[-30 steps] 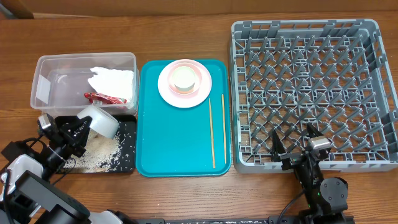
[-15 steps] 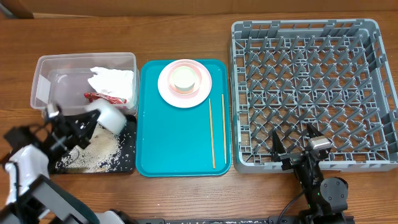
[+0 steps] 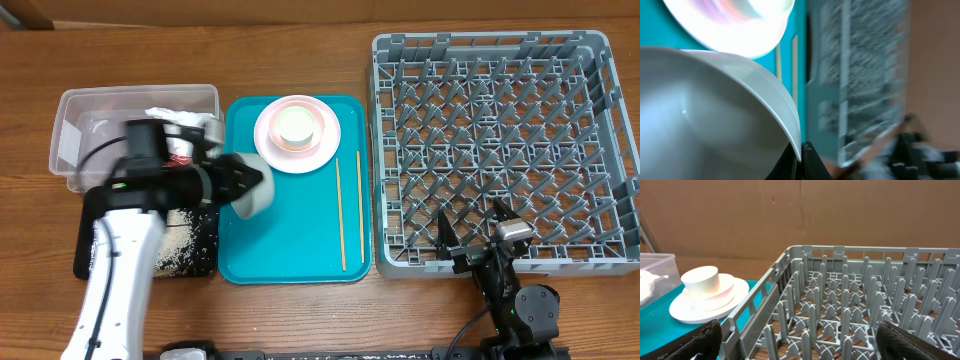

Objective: Sort waste into correct bins and load items into the dishwasher
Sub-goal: 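Set the emptied bowl back on the teal tray with the left gripper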

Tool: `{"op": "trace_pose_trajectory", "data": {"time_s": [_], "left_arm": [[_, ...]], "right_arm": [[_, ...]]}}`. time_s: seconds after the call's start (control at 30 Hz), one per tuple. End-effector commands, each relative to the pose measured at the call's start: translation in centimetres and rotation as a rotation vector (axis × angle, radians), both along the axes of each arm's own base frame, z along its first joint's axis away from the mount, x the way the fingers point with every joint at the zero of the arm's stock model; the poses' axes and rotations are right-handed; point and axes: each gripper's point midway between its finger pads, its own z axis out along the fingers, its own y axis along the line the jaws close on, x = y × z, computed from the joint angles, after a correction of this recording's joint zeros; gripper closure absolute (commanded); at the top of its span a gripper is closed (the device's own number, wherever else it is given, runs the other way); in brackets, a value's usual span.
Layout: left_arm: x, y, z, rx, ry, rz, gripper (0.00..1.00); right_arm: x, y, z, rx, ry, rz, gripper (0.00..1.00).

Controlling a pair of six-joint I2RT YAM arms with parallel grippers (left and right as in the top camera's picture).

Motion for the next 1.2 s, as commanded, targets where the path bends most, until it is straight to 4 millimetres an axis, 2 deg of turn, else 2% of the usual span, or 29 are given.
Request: {"op": "trace_pose_trajectory", "data": {"time_s": [0.0,0.17,0.4,0.53,0.67,0.73,0.8,0.83,0.9,0.93,1.0,1.1,1.17], "left_arm": [[0.0,0.1,-2.3,0.309,-0.003,0.035,0.96],[-2.2,-2.0,-4.6,0.554,0.010,-0.019,0.96],[-4.6,-4.7,-7.7,0.678,0.065,-0.120,0.96],[-4.6,-4.3,-9.8,0.772,0.100,-0.128,0.96],[-4.2,-4.0,-11.1,0.793,0.131,-0.122,0.96],[-3.9,-4.1,-11.4,0.791,0.130,-0.119,0.96],[-3.8,-4.5,-11.5,0.777,0.125,-0.120,0.96],[-3.8,-4.7,-11.5,0.765,0.126,-0.124,0.92],[-3.9,-5.2,-11.5,0.741,0.131,-0.133,0.86],[-4.0,-5.4,-11.5,0.729,0.136,-0.139,0.78],[-4.0,-5.4,-11.4,0.728,0.133,-0.138,0.72],[-3.2,-5.6,-10.6,0.713,0.121,-0.124,0.70],[-2.4,-6.0,-9.2,0.681,0.113,-0.111,0.71]], "right_arm": [[0.1,-0.2,-0.1,0.001,-0.005,-0.011,0.00],[0.1,-0.2,-0.1,0.001,-0.005,-0.011,0.00],[0.1,-0.2,-0.1,0.001,-0.005,-0.011,0.00],[0.1,-0.2,-0.1,0.001,-0.005,-0.011,0.00],[0.1,-0.2,-0.1,0.001,-0.005,-0.011,0.00],[0.1,-0.3,-0.1,0.000,-0.006,-0.012,0.00],[0.2,-1.1,0.1,-0.016,-0.017,-0.062,0.00],[0.3,-1.8,0.4,-0.015,-0.031,-0.102,0.00],[0.3,-1.7,0.6,-0.009,-0.040,-0.100,0.00],[0.3,-1.7,0.5,-0.010,-0.032,-0.097,0.00],[0.3,-1.7,0.5,-0.010,-0.033,-0.097,0.00],[0.3,-1.7,0.5,-0.010,-0.033,-0.097,0.00],[0.3,-1.7,1.2,0.004,-0.059,-0.096,0.00]]}}
